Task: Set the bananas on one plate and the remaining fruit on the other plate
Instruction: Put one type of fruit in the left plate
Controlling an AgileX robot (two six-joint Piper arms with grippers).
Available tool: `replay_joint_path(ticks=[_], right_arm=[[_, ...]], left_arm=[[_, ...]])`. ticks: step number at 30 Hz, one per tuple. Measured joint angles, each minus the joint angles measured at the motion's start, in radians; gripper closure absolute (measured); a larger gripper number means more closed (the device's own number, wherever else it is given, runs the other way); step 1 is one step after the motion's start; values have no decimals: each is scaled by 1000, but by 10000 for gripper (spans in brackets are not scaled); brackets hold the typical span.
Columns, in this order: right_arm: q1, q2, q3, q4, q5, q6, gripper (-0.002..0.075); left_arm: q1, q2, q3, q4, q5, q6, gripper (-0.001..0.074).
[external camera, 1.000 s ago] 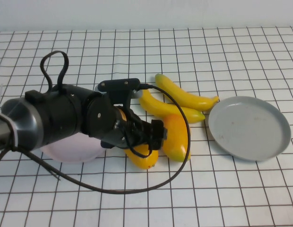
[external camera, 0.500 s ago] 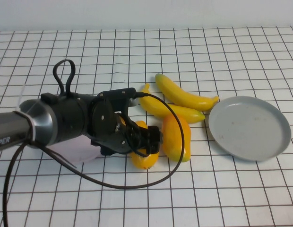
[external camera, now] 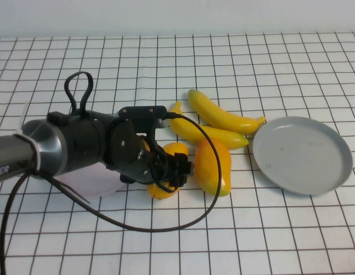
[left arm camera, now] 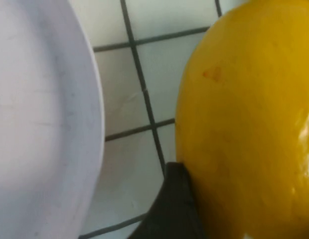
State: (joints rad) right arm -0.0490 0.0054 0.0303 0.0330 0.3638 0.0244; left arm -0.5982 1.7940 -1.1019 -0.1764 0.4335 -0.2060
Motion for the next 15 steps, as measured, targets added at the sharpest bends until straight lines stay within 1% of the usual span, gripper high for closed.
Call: replay_joint_path(ticks=[3, 9, 12, 15], right_arm=[[0, 0, 0, 0, 0, 0, 742], [0, 0, 0, 0, 0, 0, 742], [0, 0, 0, 0, 0, 0, 742], [0, 0, 0, 0, 0, 0, 742]], left_arm=[[0, -47, -8, 54, 19, 0, 195], [-1, -229, -33, 193, 122, 1, 195], [54, -272, -33, 246, 208, 4, 195], [144, -270, -17, 306, 232, 4, 195]])
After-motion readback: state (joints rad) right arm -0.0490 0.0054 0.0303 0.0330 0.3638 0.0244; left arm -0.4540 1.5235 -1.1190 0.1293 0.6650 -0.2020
